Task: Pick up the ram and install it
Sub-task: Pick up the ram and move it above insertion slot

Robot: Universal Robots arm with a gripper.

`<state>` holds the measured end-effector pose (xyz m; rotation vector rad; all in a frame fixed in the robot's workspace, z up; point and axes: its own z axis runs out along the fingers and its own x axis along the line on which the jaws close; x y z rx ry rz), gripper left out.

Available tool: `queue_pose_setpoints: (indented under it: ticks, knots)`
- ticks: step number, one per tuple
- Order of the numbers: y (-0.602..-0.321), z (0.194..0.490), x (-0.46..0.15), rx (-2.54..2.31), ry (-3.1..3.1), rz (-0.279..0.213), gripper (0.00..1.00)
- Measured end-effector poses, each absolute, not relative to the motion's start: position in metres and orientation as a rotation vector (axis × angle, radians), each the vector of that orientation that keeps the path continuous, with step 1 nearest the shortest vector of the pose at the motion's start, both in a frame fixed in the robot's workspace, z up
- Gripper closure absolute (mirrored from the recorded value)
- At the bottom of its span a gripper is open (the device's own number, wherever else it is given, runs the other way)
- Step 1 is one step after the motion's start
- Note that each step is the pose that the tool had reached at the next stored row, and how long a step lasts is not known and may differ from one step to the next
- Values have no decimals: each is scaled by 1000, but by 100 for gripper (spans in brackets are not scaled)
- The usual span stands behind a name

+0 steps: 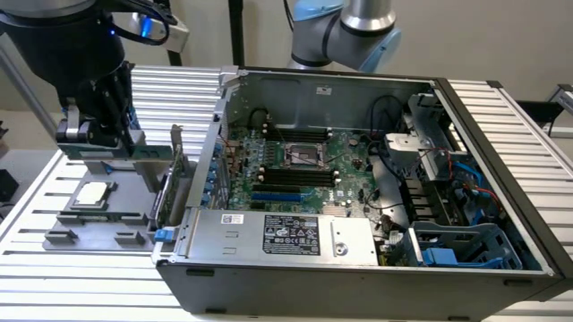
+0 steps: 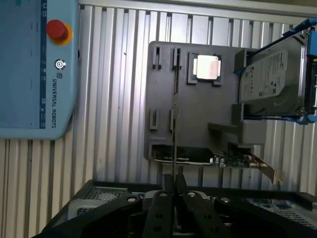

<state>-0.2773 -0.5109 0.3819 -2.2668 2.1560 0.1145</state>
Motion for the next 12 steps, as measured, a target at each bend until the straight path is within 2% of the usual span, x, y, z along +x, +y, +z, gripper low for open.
queue_pose_setpoints:
  ticks: [12]
  knots:
    - [-511,395,-223,-2236,2125,173,87]
